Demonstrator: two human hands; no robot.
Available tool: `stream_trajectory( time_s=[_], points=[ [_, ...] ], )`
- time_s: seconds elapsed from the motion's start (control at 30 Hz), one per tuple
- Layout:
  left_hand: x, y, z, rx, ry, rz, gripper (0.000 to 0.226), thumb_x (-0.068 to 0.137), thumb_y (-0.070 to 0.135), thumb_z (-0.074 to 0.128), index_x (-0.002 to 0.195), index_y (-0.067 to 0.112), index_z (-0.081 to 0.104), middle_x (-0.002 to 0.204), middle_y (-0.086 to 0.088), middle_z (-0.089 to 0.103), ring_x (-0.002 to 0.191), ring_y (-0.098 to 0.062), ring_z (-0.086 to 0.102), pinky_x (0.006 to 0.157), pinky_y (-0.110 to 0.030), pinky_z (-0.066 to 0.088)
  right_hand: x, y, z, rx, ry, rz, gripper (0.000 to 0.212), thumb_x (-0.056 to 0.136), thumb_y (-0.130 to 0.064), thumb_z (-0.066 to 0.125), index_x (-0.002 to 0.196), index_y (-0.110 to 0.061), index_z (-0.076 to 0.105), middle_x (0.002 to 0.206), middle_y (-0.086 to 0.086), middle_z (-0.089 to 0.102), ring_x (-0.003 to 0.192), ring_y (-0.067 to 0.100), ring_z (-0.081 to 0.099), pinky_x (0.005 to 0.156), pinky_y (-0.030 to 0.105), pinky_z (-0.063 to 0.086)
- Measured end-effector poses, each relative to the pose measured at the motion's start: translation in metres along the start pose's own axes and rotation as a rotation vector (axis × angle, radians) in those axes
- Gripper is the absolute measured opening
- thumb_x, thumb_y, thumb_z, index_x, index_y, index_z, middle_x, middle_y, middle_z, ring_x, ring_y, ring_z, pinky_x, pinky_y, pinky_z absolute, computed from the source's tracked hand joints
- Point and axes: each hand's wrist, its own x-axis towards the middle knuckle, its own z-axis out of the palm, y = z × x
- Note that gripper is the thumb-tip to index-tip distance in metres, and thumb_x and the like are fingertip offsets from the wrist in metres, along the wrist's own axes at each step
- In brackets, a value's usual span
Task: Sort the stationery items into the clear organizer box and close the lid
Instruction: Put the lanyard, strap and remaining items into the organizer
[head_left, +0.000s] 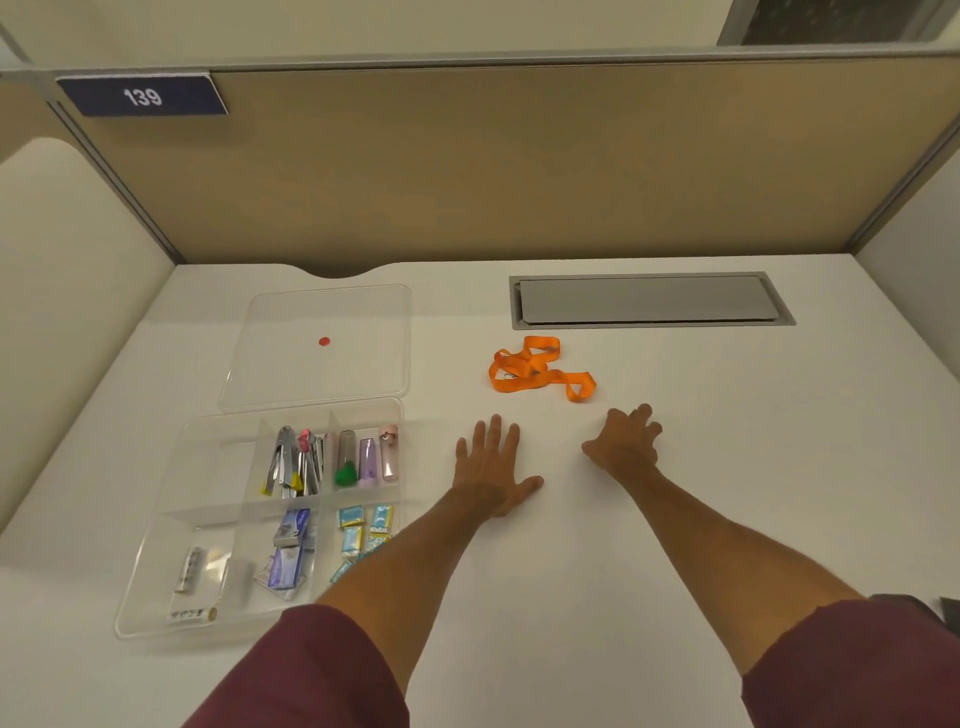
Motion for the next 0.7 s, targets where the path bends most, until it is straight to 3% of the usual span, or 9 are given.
stream_trajectory(
  time_s=[0.3,0.53,0.7],
  points=[
    [-0.018,-0.044,-0.05,-0.026,0.147,0.016,0.079,0.092,0.061,0.036,0.152,0.018,0.008,0.162,-0.009,-0.005,0.15,-0.03,-0.004,0.12,-0.051,0.008,-0.035,-0.05,0.001,0.036,0.129,-0.101,0.048,0.086,-0.015,0.065,0.129,-0.006,0.046,0.145,0.012,0.03,0.129,0.032,0.036,0.098,0.035,0.047],
    [-0.055,-0.119,-0.07,-0.023,0.295,-0.009,0.076,0.093,0.06,0.036,0.151,0.016,0.013,0.162,-0.009,0.0,0.15,-0.029,-0.001,0.12,-0.049,0.007,-0.088,-0.141,0.014,0.074,0.168,-0.344,0.054,0.084,-0.014,0.065,0.133,-0.004,0.045,0.149,0.012,0.029,0.136,0.033,0.027,0.111,0.042,0.035],
    [-0.084,-0.183,-0.073,-0.031,0.314,-0.092,0.081,0.091,0.065,0.032,0.152,0.017,0.008,0.162,-0.008,-0.005,0.15,-0.028,-0.005,0.12,-0.048,0.002,-0.134,-0.209,0.034,0.125,0.124,-0.483,0.048,0.081,-0.013,0.066,0.126,-0.006,0.05,0.144,0.011,0.032,0.128,0.032,0.032,0.093,0.036,0.047]
  ],
)
